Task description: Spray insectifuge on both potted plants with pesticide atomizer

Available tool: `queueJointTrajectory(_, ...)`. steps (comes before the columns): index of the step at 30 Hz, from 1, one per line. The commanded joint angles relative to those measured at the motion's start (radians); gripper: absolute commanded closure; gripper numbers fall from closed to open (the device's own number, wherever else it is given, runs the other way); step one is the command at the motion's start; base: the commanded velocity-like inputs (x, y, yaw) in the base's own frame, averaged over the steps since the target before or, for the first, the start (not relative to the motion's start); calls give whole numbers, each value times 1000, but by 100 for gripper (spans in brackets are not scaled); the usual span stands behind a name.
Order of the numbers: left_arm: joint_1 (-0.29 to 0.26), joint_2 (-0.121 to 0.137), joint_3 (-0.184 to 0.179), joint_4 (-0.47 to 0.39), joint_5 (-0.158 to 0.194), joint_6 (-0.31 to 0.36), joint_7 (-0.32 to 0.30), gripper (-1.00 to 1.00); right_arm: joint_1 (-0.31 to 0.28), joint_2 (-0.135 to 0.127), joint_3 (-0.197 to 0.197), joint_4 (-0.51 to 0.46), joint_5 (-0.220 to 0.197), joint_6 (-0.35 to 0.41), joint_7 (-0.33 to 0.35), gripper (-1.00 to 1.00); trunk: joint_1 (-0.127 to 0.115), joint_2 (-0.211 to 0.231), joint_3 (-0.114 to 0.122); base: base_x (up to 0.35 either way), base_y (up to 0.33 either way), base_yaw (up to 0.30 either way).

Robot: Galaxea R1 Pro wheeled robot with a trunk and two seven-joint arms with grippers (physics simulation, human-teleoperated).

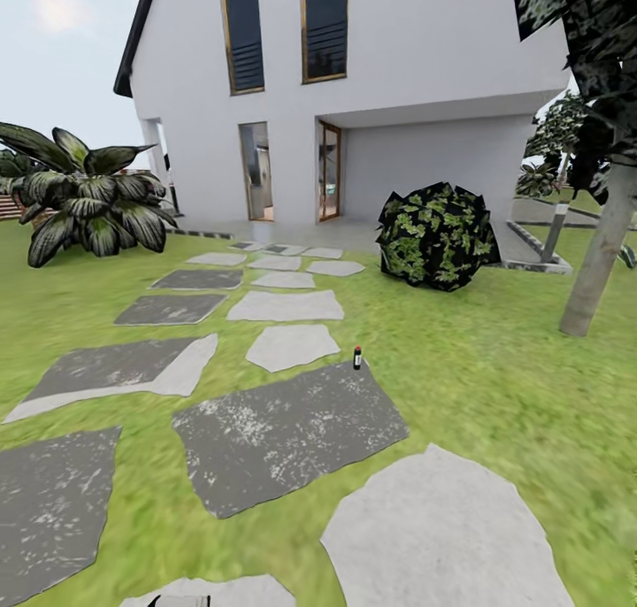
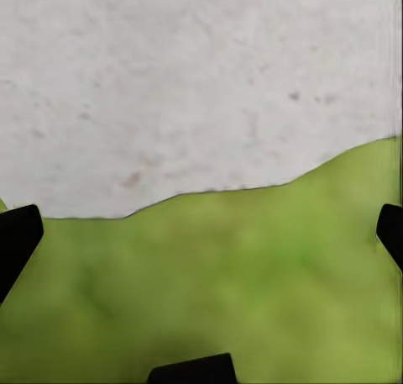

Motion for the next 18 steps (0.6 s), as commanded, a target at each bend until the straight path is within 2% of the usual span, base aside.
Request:
queueJointTrajectory(1, 0, 0, 0, 0, 0, -3, 1, -100, 0, 0, -1, -1, -1, 0, -1, -100, 0, 0, -1, 336, 0, -220)
queueJointTrajectory(18, 0, 0, 0, 0, 0, -3, 1, -100, 0, -1, 1, 0, -1, -2, 0, -100, 0, 0, -1, 336, 0, -17)
